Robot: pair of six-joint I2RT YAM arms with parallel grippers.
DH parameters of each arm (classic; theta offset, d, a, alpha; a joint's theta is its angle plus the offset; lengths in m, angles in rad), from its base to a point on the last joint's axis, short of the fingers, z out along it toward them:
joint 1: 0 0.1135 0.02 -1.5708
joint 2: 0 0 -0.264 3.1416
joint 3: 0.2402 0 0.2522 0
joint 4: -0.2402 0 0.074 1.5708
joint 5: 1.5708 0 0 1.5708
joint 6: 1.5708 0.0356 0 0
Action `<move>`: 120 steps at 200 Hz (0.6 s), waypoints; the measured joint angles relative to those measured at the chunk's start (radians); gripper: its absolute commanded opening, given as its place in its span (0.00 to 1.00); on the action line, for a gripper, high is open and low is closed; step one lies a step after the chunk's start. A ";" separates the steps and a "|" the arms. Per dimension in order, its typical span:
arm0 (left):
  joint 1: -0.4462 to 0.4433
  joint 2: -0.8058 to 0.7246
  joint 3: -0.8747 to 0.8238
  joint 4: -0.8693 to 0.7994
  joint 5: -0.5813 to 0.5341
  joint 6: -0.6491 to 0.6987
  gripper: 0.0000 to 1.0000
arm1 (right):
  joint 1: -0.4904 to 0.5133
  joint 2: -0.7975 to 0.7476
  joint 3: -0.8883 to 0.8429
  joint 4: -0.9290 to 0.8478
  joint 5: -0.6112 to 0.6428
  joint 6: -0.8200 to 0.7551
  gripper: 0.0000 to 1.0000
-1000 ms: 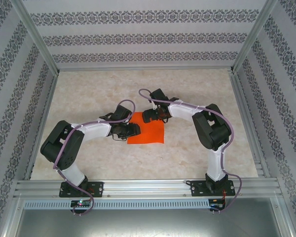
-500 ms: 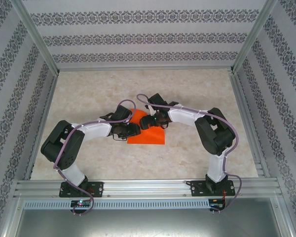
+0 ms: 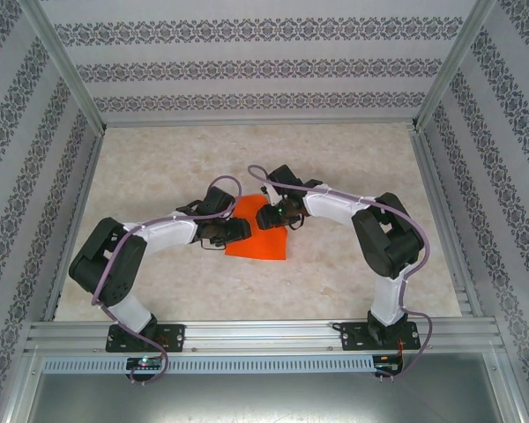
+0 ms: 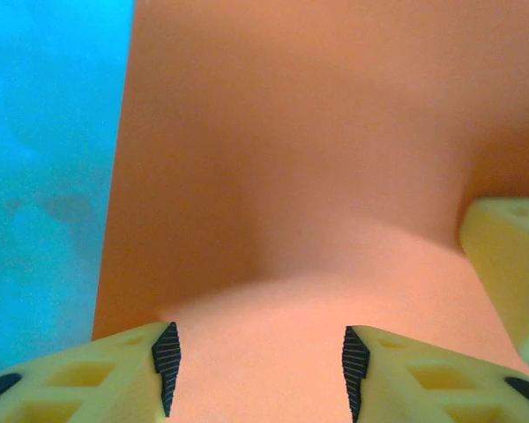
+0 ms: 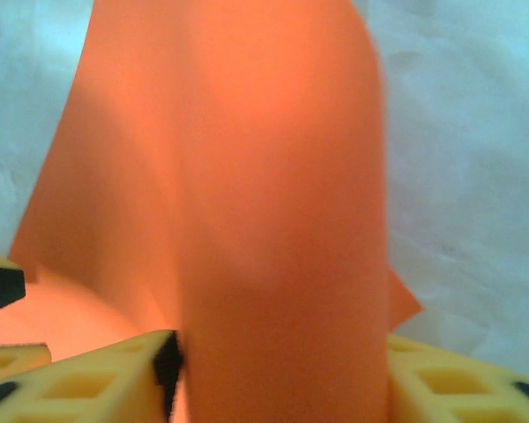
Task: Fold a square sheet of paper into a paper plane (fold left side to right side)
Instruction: Pick up the square sheet of paper from the center of the table.
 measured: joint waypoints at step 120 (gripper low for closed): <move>0.244 -0.437 -0.103 0.306 0.326 0.059 0.89 | -0.283 -0.466 -0.153 0.192 -0.606 0.037 0.29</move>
